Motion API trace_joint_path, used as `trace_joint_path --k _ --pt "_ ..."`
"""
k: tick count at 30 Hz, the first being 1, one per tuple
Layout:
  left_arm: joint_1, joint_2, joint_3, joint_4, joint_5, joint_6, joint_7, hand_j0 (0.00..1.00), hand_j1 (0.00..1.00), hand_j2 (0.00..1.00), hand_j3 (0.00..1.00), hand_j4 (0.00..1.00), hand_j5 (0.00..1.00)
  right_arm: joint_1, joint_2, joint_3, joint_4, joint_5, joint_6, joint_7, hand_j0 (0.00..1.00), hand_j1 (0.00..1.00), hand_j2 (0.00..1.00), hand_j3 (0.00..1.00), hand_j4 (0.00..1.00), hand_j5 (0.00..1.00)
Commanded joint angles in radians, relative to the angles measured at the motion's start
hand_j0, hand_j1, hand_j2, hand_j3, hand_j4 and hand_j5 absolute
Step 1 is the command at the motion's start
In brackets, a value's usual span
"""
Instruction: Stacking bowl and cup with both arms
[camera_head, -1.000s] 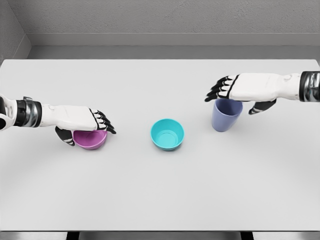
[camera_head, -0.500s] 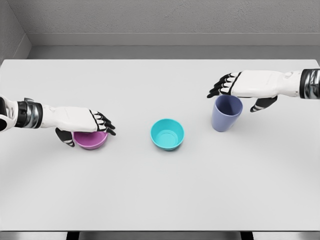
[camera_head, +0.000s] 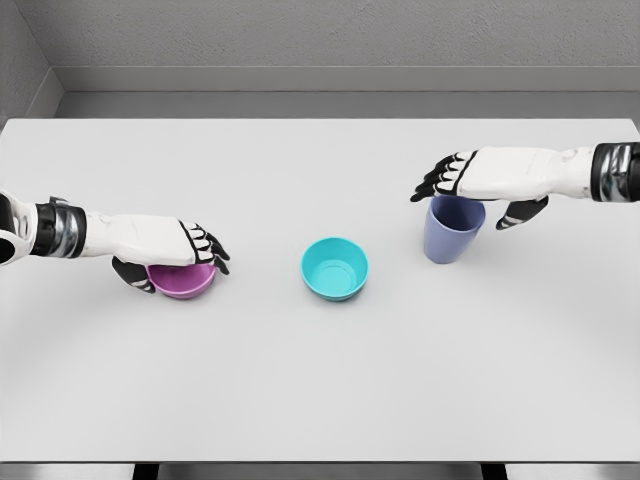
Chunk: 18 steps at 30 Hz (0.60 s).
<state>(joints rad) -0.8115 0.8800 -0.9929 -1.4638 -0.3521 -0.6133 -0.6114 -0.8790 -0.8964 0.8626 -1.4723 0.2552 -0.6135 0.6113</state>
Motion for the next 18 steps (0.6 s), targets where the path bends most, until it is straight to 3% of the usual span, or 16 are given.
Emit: trace_joint_path --k 1,4,11,15,18 --pt "0.0 0.001 0.0 -0.003 0.005 0.002 0.001 0.6 0.6 0.6 0.6 0.6 0.6 -0.002 0.002 0.0 0.001 -0.005 0.003 0.0 1.0 1.0 1.0 1.0 1.0 1.0" --pt "-0.002 0.001 0.0 -0.003 0.005 0.002 0.001 0.55 0.55 0.55 0.55 0.55 0.55 -0.005 0.001 0.0 0.001 -0.005 0.003 0.0 1.0 1.0 1.0 1.0 1.0 1.0" --pt "-0.011 0.001 0.0 -0.007 0.009 0.002 0.001 0.54 0.54 0.54 0.54 0.54 0.54 -0.011 0.001 0.0 0.001 -0.005 0.003 0.0 1.0 1.0 1.0 1.0 1.0 1.0" --pt "-0.028 -0.007 0.0 -0.107 0.01 0.002 0.001 0.54 0.54 0.54 0.54 0.54 0.54 -0.012 0.001 0.001 0.001 -0.005 0.003 0.0 1.0 1.0 1.0 1.0 1.0 1.0" --pt "-0.049 -0.038 -0.001 -0.118 0.01 0.002 0.001 0.55 0.55 0.55 0.55 0.55 0.55 -0.012 0.001 0.001 0.001 -0.005 0.003 0.0 1.0 1.0 1.0 1.0 1.0 1.0"
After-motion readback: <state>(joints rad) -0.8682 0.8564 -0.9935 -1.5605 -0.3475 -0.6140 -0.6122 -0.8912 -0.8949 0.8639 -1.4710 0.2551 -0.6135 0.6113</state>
